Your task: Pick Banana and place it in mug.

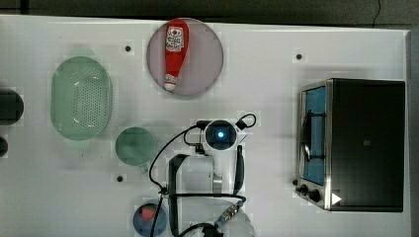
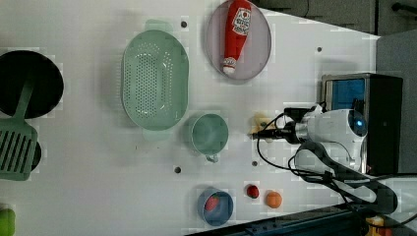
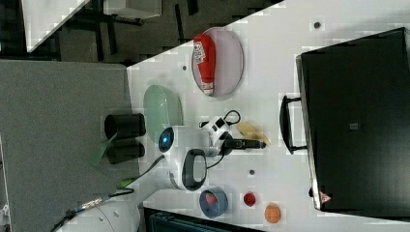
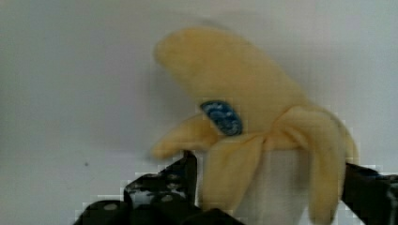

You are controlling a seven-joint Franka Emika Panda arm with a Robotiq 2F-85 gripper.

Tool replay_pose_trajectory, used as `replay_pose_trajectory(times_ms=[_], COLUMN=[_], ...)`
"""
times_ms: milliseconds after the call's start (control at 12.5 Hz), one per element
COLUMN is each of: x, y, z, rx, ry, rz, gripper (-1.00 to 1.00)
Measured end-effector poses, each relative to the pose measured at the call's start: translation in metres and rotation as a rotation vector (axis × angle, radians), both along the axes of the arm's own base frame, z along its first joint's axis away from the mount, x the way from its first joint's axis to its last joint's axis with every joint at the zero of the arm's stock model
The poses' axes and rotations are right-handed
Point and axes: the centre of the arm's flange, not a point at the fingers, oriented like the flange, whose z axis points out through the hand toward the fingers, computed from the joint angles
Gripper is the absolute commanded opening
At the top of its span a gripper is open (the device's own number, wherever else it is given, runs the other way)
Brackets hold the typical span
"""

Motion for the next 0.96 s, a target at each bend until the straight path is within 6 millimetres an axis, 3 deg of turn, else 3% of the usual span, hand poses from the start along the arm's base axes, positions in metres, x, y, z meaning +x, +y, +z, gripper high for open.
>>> replay_pose_trajectory(times_ms=[240,640,720,800,960], x=[0.013,0.026,0.028,0.025,0.023], y=[-0.007,-0.006,-0.009,-0.01,-0.009], z=[0.013,0.047,0.065,0.097,0.179], rx=[0.005,0.001,0.001,0.008,0.022], ry=[-0.045,-0.108,-0.093,-0.065,-0.06], rz=[-0.029,-0.01,-0.017,-0.03,-0.037], gripper=[-0.43,-0.46,-0.46,-0.46,-0.46])
